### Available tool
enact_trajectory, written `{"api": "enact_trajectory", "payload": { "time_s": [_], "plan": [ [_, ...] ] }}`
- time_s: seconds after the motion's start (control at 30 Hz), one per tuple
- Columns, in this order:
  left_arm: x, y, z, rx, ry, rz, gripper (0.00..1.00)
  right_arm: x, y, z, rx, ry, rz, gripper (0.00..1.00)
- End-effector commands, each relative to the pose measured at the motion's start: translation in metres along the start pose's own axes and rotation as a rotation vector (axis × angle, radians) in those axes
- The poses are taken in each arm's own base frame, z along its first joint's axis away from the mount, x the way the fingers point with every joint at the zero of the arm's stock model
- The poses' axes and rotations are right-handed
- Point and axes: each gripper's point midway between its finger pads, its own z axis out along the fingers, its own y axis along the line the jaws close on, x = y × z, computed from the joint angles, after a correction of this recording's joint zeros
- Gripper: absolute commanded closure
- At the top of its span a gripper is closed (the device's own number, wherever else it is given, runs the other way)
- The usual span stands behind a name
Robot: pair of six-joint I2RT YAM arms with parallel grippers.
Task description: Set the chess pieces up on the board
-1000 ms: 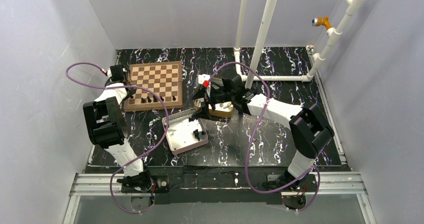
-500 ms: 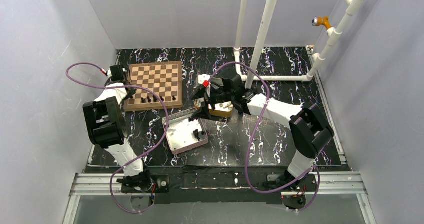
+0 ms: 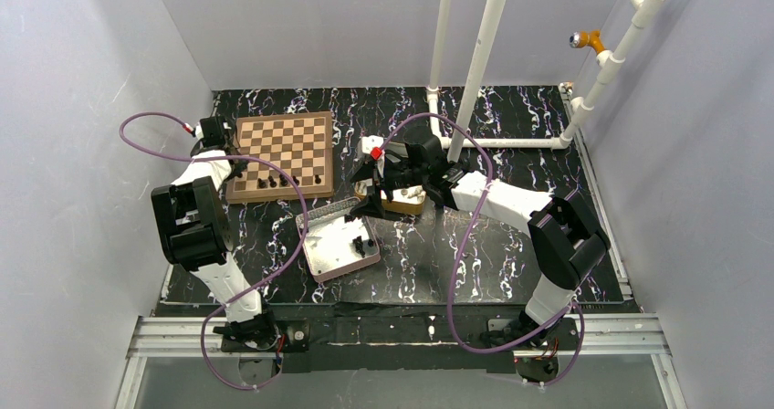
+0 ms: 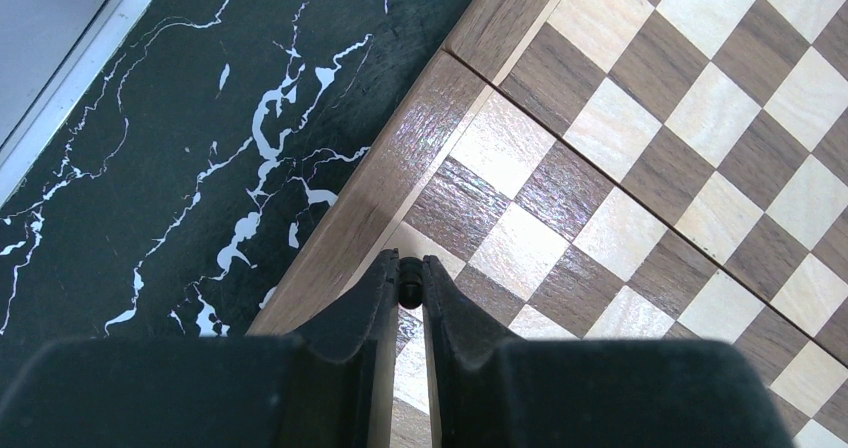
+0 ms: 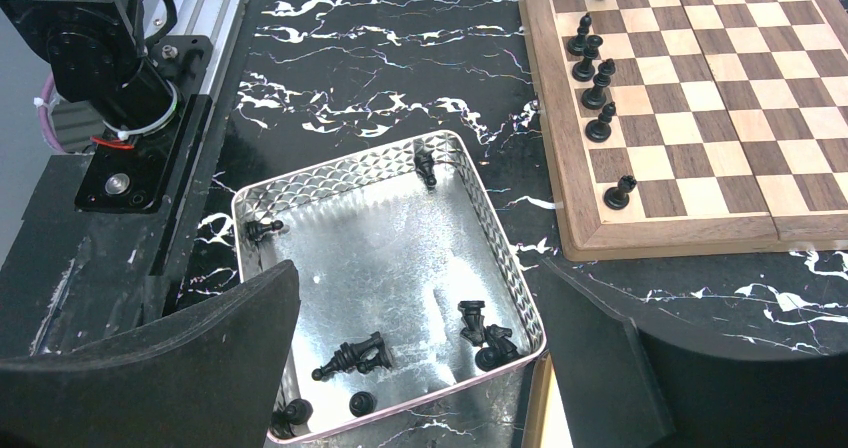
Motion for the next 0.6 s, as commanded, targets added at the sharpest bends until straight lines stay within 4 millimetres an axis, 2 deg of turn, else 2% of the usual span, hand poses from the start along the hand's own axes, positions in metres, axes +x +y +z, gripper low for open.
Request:
{"api": "enact_trajectory", "payload": {
  "time_s": [0.0,0.3,0.47,0.57],
  "plan": [
    [-0.0065,-0.0003,-0.0003,-0.002,-0.001,0.006,0.91,-0.0139,-0.0051,-0.0006,0.001,-0.033,-0.025,0.05],
    [0.0004,0.0025,0.0011,-0.010,0.017,0.010,0.88,-0.0133,-0.0054,-0.0004,0.001,-0.032,-0.025,0.05],
    [-0.0010,0.0028,0.0008,-0.012,0.015,0.009,0.78,-0.0138,-0.0054,-0.0008,0.001,-0.032,-0.025,0.05],
    [-0.0030,0.0024,-0.0005,-0.012,0.011,0.008,0.69,-0.0135,-0.0051,-0.0006,0.000,-0.031,-0.026,0.05]
  ]
}}
